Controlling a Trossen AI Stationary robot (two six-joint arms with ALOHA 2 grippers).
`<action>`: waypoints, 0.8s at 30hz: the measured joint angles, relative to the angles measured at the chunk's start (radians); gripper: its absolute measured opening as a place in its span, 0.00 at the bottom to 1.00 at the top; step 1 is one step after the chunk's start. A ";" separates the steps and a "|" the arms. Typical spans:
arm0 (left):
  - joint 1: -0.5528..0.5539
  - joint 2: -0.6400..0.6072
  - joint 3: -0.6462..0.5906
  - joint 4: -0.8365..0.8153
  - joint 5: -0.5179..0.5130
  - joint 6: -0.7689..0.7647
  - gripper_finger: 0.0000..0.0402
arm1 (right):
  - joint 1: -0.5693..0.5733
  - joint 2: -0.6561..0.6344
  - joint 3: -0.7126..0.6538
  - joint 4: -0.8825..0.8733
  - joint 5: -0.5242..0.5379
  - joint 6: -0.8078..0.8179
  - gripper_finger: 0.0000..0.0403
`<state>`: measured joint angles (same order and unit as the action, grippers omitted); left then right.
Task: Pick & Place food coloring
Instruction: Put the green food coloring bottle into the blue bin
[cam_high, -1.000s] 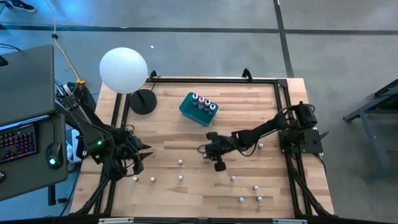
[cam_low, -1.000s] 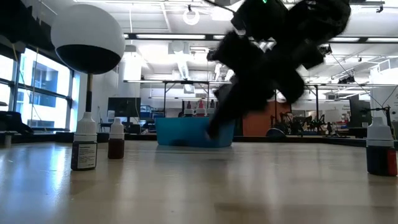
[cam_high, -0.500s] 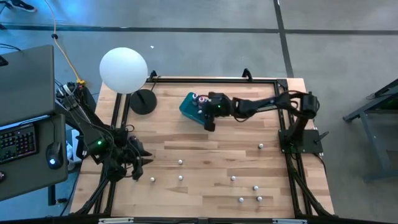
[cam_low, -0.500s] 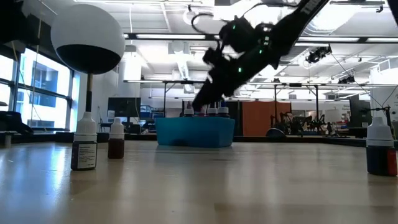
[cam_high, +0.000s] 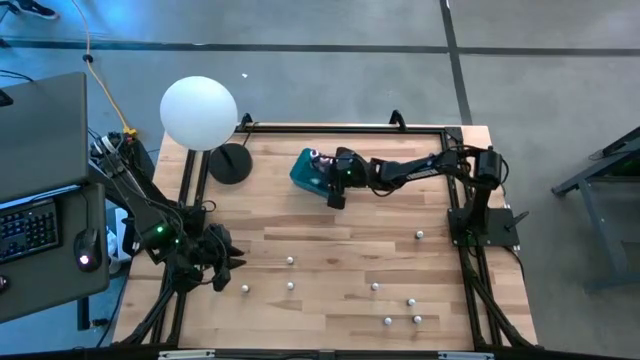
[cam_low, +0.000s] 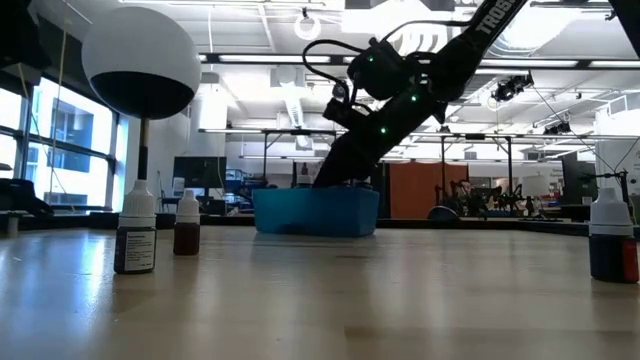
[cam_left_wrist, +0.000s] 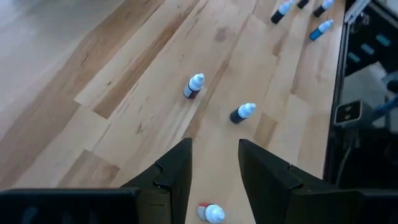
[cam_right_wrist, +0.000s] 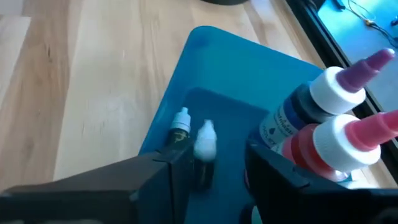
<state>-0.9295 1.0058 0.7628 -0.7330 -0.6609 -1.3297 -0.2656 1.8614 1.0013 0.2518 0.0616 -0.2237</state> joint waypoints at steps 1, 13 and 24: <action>0.000 0.000 0.000 0.000 0.001 -0.017 0.32 | 0.003 0.000 0.000 0.000 0.000 -0.008 0.35; 0.000 0.043 0.001 0.000 0.269 -0.097 0.32 | 0.158 -0.158 -0.002 -0.021 -0.038 0.013 0.32; 0.000 0.183 0.002 -0.197 0.635 -0.009 0.32 | 0.390 -0.246 -0.001 -0.084 -0.200 0.123 0.29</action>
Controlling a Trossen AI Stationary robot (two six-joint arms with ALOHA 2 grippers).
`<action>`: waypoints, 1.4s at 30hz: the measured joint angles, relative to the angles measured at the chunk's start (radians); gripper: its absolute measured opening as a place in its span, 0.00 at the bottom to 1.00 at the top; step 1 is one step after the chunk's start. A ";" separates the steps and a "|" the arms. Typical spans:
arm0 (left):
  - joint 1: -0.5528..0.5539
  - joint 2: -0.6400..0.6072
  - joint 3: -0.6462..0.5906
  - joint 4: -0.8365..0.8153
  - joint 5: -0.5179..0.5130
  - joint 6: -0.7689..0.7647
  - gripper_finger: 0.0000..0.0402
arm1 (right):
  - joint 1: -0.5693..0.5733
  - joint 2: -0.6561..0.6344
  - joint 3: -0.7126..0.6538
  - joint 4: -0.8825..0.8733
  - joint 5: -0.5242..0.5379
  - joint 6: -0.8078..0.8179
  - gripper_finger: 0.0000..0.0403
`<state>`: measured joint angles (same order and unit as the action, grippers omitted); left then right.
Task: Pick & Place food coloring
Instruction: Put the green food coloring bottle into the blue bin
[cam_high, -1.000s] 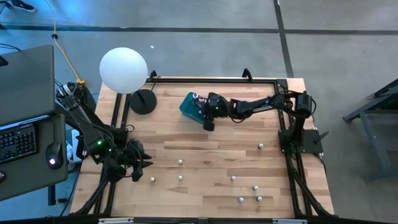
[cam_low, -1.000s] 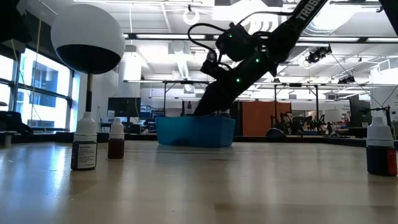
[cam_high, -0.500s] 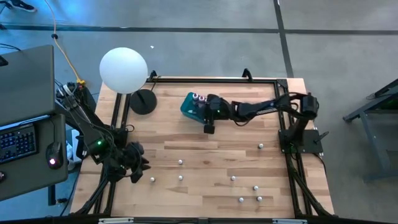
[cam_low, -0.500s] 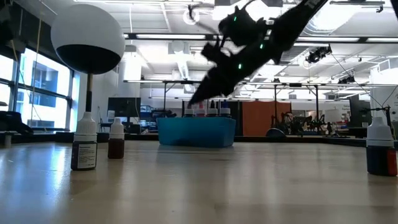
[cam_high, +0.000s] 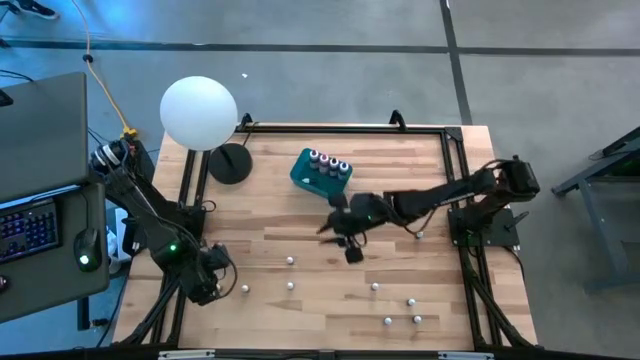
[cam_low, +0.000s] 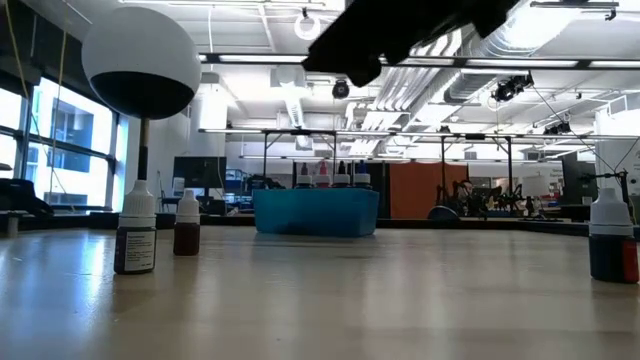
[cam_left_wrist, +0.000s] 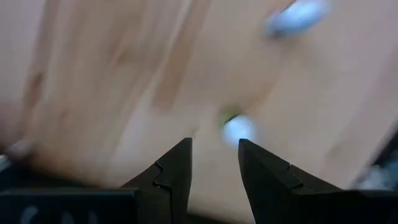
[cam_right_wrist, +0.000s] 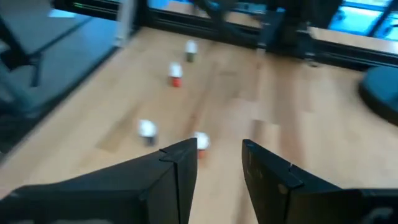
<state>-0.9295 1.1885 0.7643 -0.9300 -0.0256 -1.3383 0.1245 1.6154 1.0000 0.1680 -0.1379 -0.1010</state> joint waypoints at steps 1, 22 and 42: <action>0.000 0.006 0.000 -0.023 0.018 0.006 0.32 | 0.020 0.000 0.000 -0.001 0.011 0.021 0.29; -0.071 0.047 0.000 0.067 0.044 0.254 0.32 | 0.301 0.000 0.000 0.037 0.375 0.365 0.29; -0.125 0.238 -0.001 0.211 -0.059 0.345 0.32 | 0.373 0.022 0.000 0.134 0.515 0.416 0.29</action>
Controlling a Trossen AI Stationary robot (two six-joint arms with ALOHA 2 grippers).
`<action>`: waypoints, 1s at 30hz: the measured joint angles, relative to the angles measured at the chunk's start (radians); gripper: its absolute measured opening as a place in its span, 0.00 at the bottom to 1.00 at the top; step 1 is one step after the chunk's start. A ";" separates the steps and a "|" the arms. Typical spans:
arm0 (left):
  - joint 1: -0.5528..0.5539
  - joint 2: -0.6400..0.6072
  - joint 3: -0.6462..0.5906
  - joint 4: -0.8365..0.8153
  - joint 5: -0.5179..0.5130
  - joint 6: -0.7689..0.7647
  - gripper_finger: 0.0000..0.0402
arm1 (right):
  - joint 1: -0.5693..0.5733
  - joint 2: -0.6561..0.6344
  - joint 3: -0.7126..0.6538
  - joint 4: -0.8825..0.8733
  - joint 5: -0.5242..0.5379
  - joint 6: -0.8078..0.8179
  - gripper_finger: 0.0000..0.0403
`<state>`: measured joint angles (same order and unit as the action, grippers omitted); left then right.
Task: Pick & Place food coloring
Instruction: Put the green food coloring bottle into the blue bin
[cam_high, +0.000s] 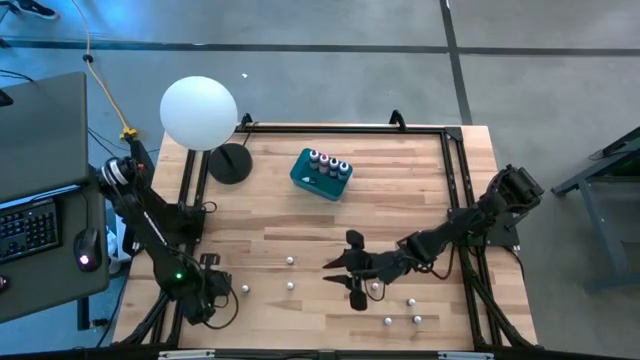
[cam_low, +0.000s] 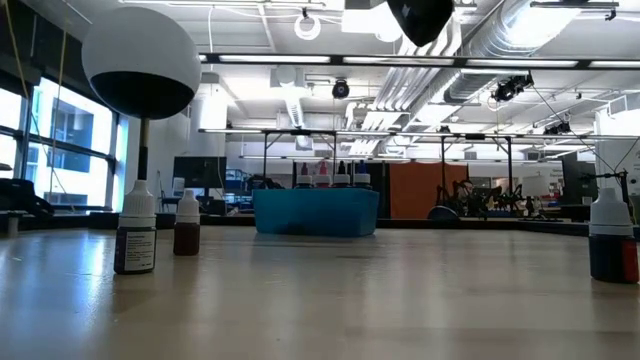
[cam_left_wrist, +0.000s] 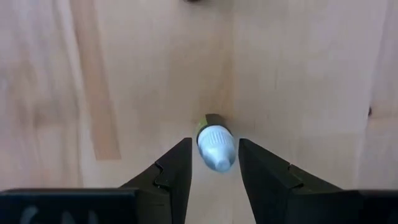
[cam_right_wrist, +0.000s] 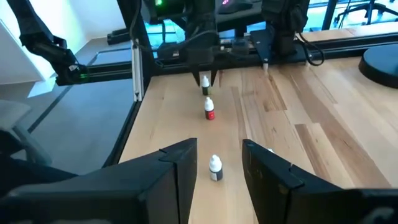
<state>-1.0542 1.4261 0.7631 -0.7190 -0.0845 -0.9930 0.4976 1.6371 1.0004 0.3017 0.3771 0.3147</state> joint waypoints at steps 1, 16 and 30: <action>0.000 0.007 0.000 0.006 0.000 0.010 0.32 | 0.000 0.000 0.000 0.001 0.000 -0.001 0.29; 0.000 0.039 0.000 0.021 -0.063 0.023 0.32 | 0.000 0.000 0.000 0.007 -0.002 -0.001 0.29; 0.038 0.037 0.027 -0.031 -0.056 0.067 0.16 | 0.000 0.000 0.000 0.009 -0.002 -0.001 0.29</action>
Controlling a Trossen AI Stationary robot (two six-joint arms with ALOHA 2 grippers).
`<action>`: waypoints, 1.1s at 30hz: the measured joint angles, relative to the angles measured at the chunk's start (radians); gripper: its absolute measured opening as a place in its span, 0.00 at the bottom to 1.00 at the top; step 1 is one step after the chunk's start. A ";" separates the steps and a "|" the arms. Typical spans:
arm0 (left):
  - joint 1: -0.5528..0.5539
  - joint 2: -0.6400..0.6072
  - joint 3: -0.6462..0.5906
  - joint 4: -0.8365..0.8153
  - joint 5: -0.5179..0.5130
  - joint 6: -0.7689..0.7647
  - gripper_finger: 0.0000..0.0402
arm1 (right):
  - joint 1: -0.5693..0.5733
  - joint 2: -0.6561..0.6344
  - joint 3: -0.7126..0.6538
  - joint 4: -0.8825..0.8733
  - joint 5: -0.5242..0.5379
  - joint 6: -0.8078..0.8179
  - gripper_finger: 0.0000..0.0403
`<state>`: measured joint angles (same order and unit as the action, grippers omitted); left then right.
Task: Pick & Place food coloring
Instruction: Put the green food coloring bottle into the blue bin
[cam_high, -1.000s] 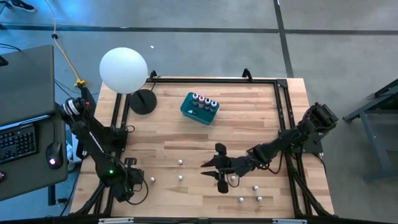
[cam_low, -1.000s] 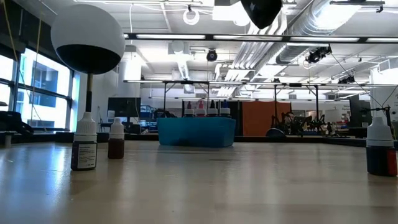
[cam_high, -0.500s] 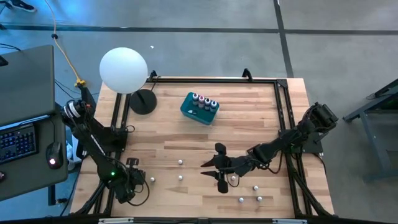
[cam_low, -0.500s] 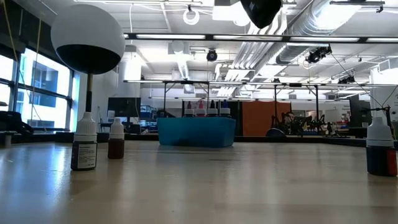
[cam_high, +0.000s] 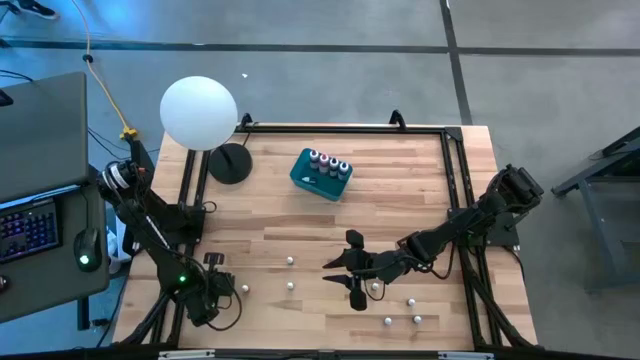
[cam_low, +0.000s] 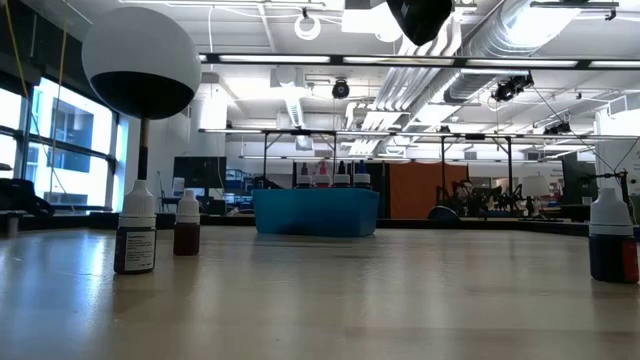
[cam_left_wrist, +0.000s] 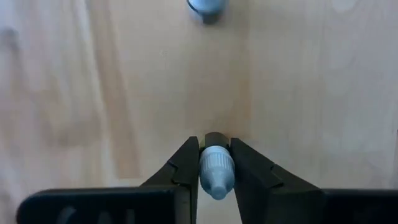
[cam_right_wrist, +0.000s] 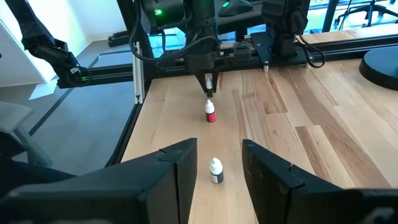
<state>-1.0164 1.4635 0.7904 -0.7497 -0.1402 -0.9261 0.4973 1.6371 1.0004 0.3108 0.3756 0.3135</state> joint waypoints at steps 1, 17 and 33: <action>0.017 0.000 0.019 -0.031 -0.002 0.026 0.17 | 0.000 0.000 0.000 0.000 0.000 0.000 0.29; 0.689 -0.002 0.360 -0.241 -0.265 1.011 0.18 | 0.000 0.000 0.000 0.000 0.000 0.000 0.29; 1.295 0.184 0.368 0.290 0.033 1.141 0.18 | 0.073 -0.039 0.000 -0.410 0.004 0.182 0.29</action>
<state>0.2786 1.6477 1.1587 -0.4599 -0.1077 0.2152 0.5701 1.5982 1.0000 -0.0995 0.3792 0.4954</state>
